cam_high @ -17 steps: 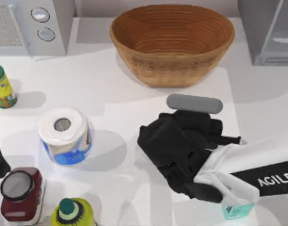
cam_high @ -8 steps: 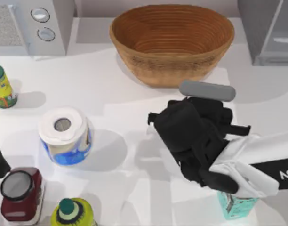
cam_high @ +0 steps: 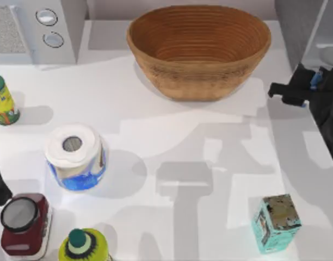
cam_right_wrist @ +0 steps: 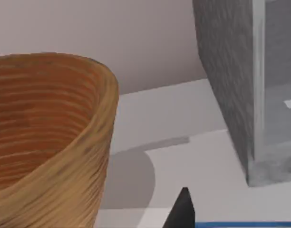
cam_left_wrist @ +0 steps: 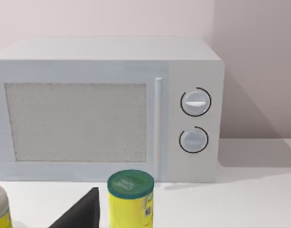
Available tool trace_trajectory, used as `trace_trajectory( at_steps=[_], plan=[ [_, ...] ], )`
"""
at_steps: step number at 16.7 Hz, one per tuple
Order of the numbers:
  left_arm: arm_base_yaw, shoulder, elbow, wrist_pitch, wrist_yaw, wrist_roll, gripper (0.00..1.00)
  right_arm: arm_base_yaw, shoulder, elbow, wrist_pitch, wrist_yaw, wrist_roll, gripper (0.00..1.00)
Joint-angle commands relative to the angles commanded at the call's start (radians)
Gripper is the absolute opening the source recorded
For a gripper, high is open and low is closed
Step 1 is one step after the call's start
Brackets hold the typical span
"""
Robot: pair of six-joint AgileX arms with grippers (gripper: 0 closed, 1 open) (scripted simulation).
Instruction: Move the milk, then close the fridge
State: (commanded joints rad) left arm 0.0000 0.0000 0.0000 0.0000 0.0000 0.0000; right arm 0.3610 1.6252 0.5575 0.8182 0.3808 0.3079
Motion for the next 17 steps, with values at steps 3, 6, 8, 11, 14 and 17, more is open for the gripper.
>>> trace_trajectory(
  at_steps=[3, 6, 8, 11, 14, 17],
  plan=[
    [0.000, 0.000, 0.000, 0.000, 0.000, 0.000, 1.00, -0.199, -0.029, -0.066, 0.144, -0.194, -0.160, 0.00],
    [0.000, 0.000, 0.000, 0.000, 0.000, 0.000, 1.00, -0.315, -0.089, -0.146, 0.261, -0.309, -0.267, 0.00],
    [0.000, 0.000, 0.000, 0.000, 0.000, 0.000, 1.00, -0.344, -0.118, -0.165, 0.293, -0.339, -0.291, 0.00],
    [0.000, 0.000, 0.000, 0.000, 0.000, 0.000, 1.00, -0.346, -0.120, -0.167, 0.296, -0.341, -0.292, 0.00],
    [0.000, 0.000, 0.000, 0.000, 0.000, 0.000, 1.00, -0.349, -0.103, -0.149, 0.287, -0.340, -0.290, 0.00],
    [0.000, 0.000, 0.000, 0.000, 0.000, 0.000, 1.00, -0.387, -0.013, -0.048, 0.242, -0.351, -0.294, 0.00]
  ],
)
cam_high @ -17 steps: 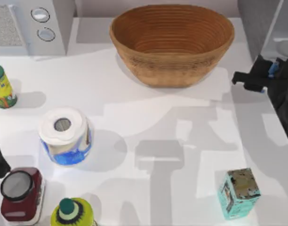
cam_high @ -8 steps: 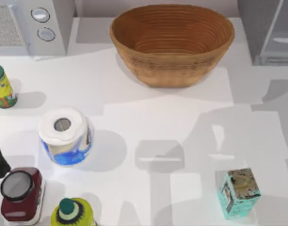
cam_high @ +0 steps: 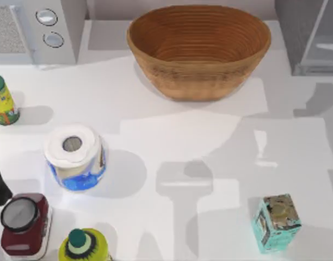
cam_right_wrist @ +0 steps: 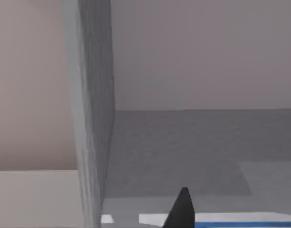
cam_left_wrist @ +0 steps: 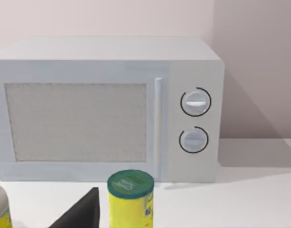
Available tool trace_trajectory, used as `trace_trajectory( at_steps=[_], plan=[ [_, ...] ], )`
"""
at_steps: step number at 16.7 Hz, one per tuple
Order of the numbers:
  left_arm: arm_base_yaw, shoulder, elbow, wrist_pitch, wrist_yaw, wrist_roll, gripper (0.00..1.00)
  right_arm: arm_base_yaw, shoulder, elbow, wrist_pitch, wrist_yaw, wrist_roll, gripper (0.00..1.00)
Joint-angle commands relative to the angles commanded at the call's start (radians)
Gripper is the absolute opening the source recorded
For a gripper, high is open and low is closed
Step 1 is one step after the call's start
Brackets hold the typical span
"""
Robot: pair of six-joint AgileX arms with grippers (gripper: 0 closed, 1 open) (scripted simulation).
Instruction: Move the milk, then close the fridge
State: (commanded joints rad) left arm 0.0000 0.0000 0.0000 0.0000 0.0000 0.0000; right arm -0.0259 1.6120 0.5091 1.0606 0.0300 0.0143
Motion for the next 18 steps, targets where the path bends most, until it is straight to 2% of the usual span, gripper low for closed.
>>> trace_trajectory(
  at_steps=[10, 13, 18],
  plan=[
    [0.000, 0.000, 0.000, 0.000, 0.000, 0.000, 1.00, -0.153, 0.503, 0.714, -0.334, -0.134, -0.029, 0.00],
    [0.000, 0.000, 0.000, 0.000, 0.000, 0.000, 1.00, -0.162, 0.580, 0.796, -0.402, -0.169, -0.037, 0.00],
    [0.000, 0.000, 0.000, 0.000, 0.000, 0.000, 1.00, -0.157, 0.582, 0.797, -0.405, -0.170, -0.035, 0.00]
  ],
)
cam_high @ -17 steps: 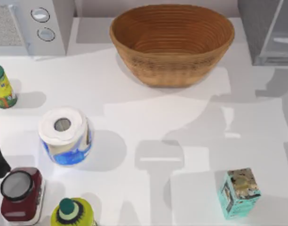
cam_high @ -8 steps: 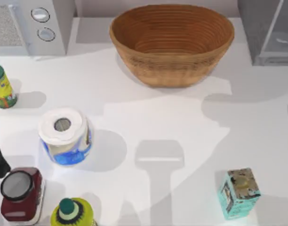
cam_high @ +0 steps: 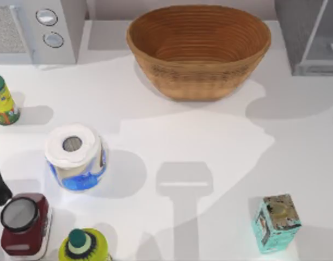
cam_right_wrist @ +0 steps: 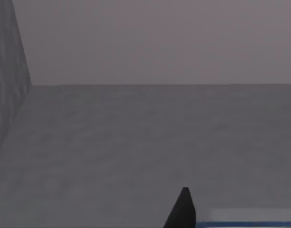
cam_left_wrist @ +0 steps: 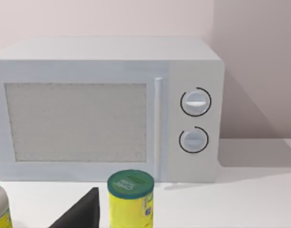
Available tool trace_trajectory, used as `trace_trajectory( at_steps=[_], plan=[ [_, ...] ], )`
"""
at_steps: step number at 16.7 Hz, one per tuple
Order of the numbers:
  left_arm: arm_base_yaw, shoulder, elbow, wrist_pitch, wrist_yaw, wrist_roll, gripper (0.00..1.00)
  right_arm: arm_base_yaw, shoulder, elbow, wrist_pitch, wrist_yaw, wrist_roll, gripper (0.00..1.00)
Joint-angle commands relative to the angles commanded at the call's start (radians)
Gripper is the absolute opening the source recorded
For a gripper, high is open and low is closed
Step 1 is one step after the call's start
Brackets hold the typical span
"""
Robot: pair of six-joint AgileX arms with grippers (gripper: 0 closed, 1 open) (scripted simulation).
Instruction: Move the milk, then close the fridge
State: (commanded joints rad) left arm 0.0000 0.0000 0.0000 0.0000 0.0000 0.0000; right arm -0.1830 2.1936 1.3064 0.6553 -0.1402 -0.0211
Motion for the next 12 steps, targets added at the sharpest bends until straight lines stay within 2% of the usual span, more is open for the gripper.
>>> trace_trajectory(
  at_steps=[5, 12],
  plan=[
    [0.000, 0.000, 0.000, 0.000, 0.000, 0.000, 1.00, -0.005, 0.004, 0.004, -0.002, -0.002, -0.002, 0.00],
    [0.000, 0.000, 0.000, 0.000, 0.000, 0.000, 1.00, -0.005, 0.004, 0.004, -0.002, -0.002, -0.002, 0.53]
  ],
)
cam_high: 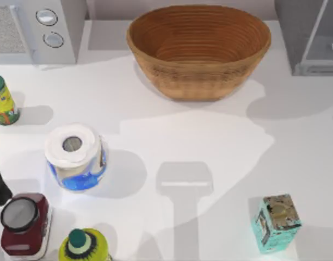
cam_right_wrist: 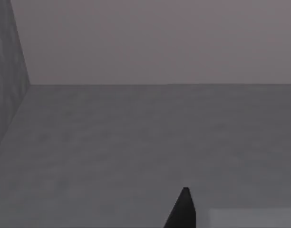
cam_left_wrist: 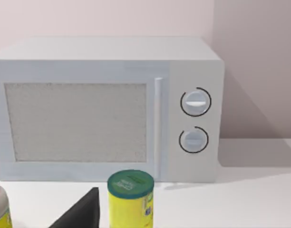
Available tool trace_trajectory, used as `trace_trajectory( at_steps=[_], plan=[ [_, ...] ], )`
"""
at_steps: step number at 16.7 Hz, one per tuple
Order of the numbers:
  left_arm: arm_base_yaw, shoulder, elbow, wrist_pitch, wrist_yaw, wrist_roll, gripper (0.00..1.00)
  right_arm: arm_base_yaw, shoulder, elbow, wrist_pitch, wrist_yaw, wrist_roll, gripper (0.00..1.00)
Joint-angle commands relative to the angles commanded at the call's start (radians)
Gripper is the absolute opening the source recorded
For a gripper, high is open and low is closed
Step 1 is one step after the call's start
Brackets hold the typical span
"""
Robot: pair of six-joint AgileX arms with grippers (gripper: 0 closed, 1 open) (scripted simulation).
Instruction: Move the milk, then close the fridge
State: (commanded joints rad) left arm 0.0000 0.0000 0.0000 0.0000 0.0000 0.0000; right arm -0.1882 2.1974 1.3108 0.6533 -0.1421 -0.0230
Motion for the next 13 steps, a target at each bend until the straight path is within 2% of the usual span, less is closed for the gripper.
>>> trace_trajectory(
  at_steps=[6, 13],
  plan=[
    [0.000, 0.000, 0.000, 0.000, 0.000, 0.000, 1.00, 0.000, 0.000, 0.000, 0.000, 0.000, 0.000, 0.98],
    [0.000, 0.000, 0.000, 0.000, 0.000, 0.000, 1.00, 0.000, 0.000, 0.000, 0.000, 0.000, 0.000, 1.00]
  ],
)
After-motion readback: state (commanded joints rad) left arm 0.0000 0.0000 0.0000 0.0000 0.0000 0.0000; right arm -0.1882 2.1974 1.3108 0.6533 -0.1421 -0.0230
